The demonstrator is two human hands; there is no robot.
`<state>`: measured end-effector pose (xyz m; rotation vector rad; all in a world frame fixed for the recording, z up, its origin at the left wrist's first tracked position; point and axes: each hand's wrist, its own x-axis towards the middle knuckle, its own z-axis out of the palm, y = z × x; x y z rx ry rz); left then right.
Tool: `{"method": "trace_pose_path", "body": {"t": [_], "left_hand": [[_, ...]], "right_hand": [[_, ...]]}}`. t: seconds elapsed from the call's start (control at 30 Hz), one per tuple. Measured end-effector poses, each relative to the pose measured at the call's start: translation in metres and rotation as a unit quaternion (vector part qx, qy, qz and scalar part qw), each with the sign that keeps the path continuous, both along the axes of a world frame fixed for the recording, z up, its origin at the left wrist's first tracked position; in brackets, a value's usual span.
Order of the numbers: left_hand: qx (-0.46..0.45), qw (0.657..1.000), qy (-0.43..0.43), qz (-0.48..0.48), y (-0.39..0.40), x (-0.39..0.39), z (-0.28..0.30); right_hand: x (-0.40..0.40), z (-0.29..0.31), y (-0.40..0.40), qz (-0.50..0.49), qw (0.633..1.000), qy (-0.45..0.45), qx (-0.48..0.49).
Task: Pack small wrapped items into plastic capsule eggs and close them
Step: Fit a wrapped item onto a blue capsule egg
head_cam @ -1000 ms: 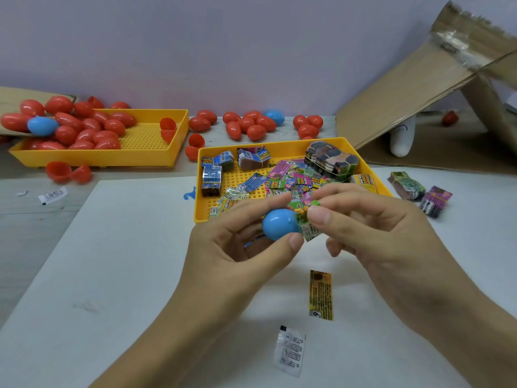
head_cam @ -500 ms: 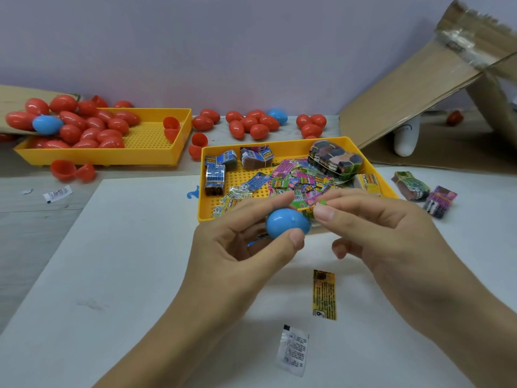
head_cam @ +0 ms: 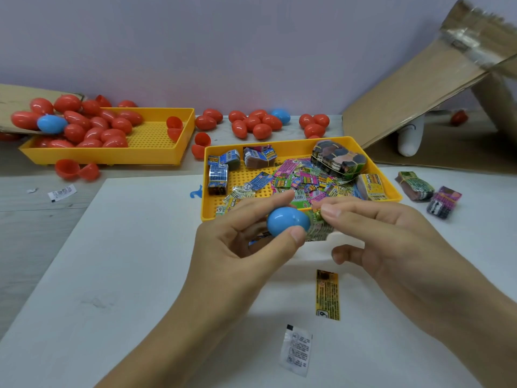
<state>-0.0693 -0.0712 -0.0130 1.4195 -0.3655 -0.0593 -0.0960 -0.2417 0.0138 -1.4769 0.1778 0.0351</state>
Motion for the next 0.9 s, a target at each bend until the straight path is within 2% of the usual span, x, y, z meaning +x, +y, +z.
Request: {"method": "trace_pose_path", "body": {"t": [0.47, 0.7, 0.9], "left_hand": [[0.027, 0.999, -0.04, -0.005, -0.0023, 0.0001, -0.0093], [0.043, 0.997, -0.06, -0.005, -0.0021, -0.0006, -0.009], [0.053, 0.996, -0.076, 0.0, -0.0026, -0.0012, -0.0098]], "right_hand": [[-0.003, -0.0036, 0.0046, 0.049, 0.999, 0.009, 0.007], [-0.0035, -0.0033, 0.004, 0.087, 0.994, 0.047, 0.039], [-0.0039, -0.0045, 0.0048, 0.06, 0.997, 0.035, 0.01]]}}
